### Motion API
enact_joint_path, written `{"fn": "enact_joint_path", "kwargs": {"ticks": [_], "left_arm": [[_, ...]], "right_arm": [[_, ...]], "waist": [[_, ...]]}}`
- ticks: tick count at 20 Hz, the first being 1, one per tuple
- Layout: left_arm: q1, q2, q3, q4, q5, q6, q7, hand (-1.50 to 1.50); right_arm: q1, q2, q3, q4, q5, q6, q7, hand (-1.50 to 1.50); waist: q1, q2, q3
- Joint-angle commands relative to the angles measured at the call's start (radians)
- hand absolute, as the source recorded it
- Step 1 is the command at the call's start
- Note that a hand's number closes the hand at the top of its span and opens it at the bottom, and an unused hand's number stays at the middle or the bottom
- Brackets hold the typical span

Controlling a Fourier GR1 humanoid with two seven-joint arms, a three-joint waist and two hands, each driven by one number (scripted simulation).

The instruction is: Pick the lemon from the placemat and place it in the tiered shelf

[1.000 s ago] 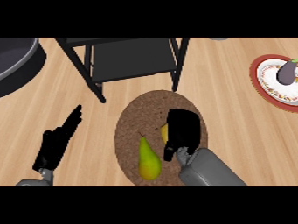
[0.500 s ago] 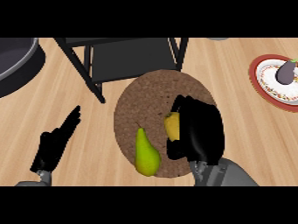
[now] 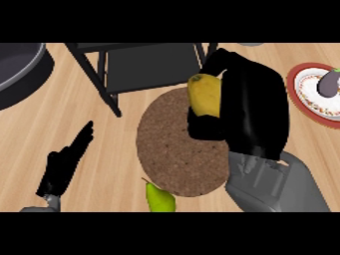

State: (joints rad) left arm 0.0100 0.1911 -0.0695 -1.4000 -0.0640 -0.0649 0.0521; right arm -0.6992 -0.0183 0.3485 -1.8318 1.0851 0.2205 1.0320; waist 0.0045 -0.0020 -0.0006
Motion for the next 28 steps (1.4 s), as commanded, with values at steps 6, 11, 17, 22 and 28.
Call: {"fn": "enact_joint_path", "kwargs": {"ticks": [6,11,17,22,28], "left_arm": [[-0.044,-0.007,0.01,-0.001,0.012,-0.025,0.059,0.0],[-0.04,-0.016,-0.007,0.006,-0.019,-0.014,0.031,0.0],[-0.094,-0.016,-0.001,0.03,-0.023,-0.022,0.043,0.0],[-0.061,-0.022,-0.003,0.044,-0.024,-0.031,-0.021,0.0],[-0.088,-0.018,-0.005,0.017,-0.02,-0.043,0.004,0.0]], "right_arm": [[-0.345,0.016,-0.208,0.375,0.043,-0.037,-0.014,1.5],[-0.514,-0.028,-0.361,0.641,0.006,-0.128,-0.109,1.5],[-0.642,-0.069,-0.402,0.992,0.0,-0.24,-0.283,1.5],[-0.668,-0.065,-0.438,1.197,-0.016,-0.343,-0.401,1.5],[-0.736,-0.01,-0.459,1.324,-0.023,-0.353,-0.371,1.5]], "waist": [[0.013,0.004,0.0],[0.021,0.007,0.0],[0.041,0.018,-0.001],[0.052,0.022,-0.001],[0.071,0.029,-0.002]]}}
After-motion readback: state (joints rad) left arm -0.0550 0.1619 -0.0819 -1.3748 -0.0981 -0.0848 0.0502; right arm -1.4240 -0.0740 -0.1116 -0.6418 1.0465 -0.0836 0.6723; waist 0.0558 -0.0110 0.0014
